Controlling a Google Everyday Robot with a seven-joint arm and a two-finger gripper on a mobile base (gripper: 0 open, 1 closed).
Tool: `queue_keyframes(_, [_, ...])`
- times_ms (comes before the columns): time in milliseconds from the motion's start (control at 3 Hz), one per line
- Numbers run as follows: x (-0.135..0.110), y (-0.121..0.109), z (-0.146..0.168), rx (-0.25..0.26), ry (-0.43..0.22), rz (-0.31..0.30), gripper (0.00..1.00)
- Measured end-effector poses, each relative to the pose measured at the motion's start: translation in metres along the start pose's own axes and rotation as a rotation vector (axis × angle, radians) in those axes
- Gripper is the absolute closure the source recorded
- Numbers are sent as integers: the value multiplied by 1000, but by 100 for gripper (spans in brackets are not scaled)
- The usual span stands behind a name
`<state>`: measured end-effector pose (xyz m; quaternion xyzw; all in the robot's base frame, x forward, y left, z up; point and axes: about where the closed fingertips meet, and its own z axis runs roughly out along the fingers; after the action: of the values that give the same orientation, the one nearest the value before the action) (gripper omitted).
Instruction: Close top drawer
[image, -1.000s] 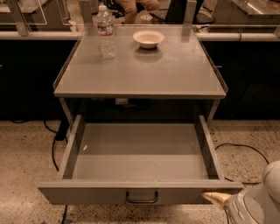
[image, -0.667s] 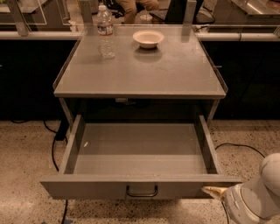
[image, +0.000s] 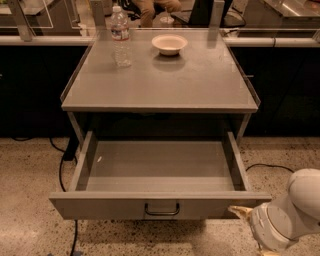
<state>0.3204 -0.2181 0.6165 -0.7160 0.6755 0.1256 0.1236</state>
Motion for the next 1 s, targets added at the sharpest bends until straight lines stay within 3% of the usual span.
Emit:
queue_keyframes(333, [-4, -12, 3, 14, -11, 29, 0])
queue_keyframes(667, [-15, -46, -11, 26, -10, 0, 0])
queue_keyframes(1000, [-15, -48, -11, 26, -12, 1, 0])
